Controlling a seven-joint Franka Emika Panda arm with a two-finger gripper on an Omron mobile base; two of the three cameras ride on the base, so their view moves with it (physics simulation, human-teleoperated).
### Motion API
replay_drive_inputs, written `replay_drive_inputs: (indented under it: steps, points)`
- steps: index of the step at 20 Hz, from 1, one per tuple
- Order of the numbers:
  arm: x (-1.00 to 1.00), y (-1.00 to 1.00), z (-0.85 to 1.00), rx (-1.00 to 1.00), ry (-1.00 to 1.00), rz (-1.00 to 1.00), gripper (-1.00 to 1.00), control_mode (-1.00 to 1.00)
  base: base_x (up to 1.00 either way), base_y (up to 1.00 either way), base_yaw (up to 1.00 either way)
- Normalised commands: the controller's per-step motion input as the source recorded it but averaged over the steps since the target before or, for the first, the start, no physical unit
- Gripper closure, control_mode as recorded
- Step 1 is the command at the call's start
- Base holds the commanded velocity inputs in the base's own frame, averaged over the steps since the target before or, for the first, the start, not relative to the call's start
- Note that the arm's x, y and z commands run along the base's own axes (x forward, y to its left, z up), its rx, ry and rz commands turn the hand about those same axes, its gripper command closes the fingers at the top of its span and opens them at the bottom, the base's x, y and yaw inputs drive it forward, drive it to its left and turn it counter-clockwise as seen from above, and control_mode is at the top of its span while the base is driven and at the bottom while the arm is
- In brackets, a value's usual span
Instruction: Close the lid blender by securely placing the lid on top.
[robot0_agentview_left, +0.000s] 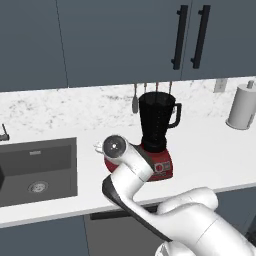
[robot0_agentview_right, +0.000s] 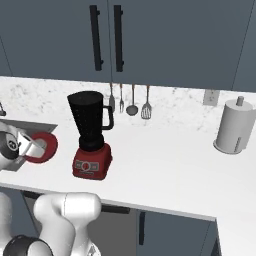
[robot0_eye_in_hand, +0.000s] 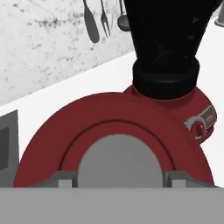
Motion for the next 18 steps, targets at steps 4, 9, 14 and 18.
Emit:
replay_drive_inputs:
  steps: [4, 9, 14, 18]
  points:
    - [-0.19, 0.0, 1.0, 0.0, 0.0, 0.02, 1.0, -1.0, 0.0, 0.0, 0.0]
    - [-0.15, 0.04, 0.9, 0.0, 0.04, 0.06, 1.0, -1.0, 0.0, 0.0, 0.0]
    - [-0.18, 0.04, 0.92, 0.0, 0.02, 0.05, 1.0, -1.0, 0.0, 0.0, 0.0]
    - [-0.15, 0.02, 0.93, 0.0, 0.0, 0.03, 1.0, -1.0, 0.0, 0.0, 0.0]
